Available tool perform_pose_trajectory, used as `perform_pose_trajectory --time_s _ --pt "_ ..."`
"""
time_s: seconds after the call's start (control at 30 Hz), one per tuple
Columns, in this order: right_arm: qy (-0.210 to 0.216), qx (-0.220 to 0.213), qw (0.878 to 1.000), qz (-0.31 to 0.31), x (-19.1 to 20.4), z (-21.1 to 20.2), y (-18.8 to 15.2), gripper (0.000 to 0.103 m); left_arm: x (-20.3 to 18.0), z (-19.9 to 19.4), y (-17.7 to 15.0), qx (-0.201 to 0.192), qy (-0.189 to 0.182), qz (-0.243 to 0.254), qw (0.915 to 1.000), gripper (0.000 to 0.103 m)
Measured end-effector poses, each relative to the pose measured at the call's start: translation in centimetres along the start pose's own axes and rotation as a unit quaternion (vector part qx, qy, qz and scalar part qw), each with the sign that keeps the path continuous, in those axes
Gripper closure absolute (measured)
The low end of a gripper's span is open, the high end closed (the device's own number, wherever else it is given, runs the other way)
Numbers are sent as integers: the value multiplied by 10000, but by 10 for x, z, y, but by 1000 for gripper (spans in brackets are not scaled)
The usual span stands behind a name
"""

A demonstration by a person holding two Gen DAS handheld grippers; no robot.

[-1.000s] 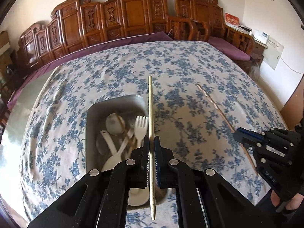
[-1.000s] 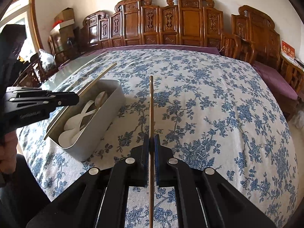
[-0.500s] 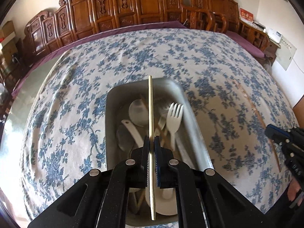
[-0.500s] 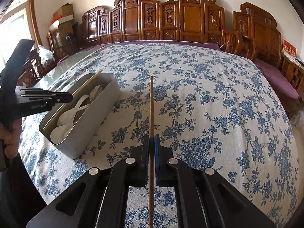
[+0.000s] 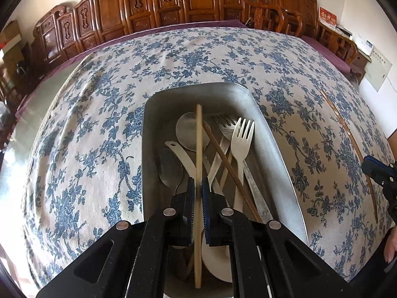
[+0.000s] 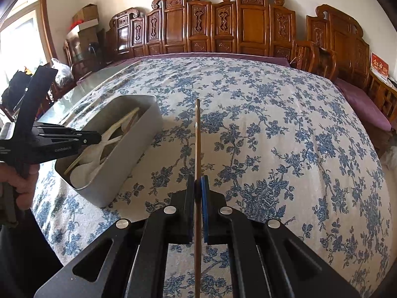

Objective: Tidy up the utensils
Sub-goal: 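Open the left tool over the tray while the right tool lowers its chopstick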

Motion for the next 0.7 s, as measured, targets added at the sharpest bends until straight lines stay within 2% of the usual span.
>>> perform_pose_trajectory --time_s 0.13,0.3,0.47,0.7 --pt "87 -43 9999 -34 12 -3 7 97 7 -11 3 -131 -10 -100 9999 89" --pt "247 -97 9993 -245 38 -4 19 97 18 -32 8 -342 -30 -227 9992 89" --pt "490 -135 9985 -203 69 1 32 97 30 -54 16 -560 -5 -243 9981 88" --pt "749 -115 9967 -290 112 21 50 97 48 -75 27 -768 33 -305 9966 88"
Point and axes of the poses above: each gripper's, at about its wrist camera, not at the fingertips, and z roughly the way its jaws point, x to its left, y to its top, the point moved 10 cm from there along z, roughly the way its jaws point, and after that the axes turned 13 degrees about -x, right-handed, at the moved point
